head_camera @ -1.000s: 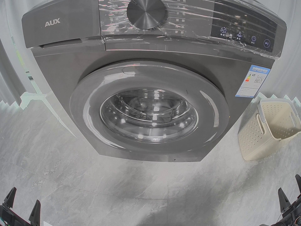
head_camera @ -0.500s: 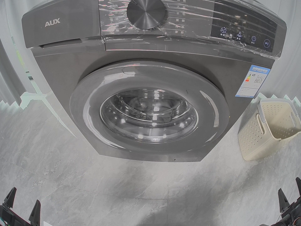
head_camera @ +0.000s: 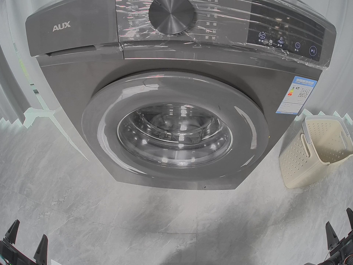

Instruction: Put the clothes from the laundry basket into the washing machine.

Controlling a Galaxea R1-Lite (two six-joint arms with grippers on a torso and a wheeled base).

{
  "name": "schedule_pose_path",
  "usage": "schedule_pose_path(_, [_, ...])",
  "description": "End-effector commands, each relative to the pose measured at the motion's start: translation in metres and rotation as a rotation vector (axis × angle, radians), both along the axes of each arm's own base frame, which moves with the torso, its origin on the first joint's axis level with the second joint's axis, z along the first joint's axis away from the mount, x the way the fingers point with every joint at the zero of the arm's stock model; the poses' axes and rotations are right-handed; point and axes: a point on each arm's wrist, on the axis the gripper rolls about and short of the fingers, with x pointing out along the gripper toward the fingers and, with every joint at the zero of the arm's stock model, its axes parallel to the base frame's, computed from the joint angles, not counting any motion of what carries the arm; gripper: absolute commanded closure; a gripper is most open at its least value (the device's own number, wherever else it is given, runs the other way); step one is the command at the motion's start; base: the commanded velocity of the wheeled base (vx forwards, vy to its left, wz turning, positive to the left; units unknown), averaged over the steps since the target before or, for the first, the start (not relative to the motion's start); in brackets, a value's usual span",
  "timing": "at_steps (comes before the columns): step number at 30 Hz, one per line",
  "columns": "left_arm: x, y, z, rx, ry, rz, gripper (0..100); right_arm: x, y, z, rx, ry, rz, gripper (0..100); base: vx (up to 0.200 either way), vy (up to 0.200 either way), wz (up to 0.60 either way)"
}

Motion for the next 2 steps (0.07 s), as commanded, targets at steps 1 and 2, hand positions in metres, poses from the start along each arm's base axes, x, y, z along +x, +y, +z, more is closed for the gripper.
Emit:
schedule_pose_path(1, [0.0, 0.0, -0.0047, -0.001, -0.002, -0.001, 0, 0.0003, 0.0, -0.0047, 0.0, 0.004, 0.001, 0, 0.0, 0.0, 0.0])
schedule_pose_path(2, [0.0, 0.0, -0.0048, -0.001, 0.0, 0.0, 0, 0.0003, 0.0, -0.0047, 0.0, 0.004, 0.003, 0, 0.0, 0.0, 0.0])
